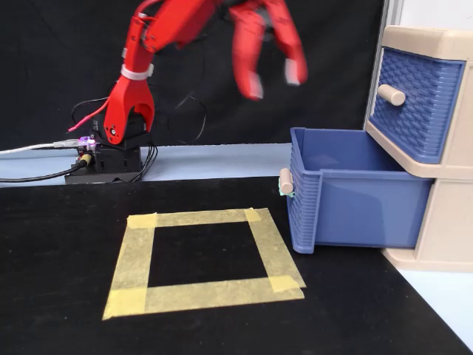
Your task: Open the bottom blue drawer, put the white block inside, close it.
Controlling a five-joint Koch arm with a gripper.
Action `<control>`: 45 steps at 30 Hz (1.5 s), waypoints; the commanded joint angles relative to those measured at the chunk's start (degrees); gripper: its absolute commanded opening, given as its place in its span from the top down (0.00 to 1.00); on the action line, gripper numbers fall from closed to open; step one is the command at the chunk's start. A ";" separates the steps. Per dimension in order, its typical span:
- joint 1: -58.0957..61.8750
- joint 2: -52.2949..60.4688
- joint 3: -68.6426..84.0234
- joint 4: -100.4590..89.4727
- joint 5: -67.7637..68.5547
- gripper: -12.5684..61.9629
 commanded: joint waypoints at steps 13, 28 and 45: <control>-3.25 -8.26 19.07 -18.98 -1.76 0.38; -11.34 -37.44 -14.94 -39.55 -9.32 0.37; 41.31 26.10 43.42 -0.97 51.77 0.38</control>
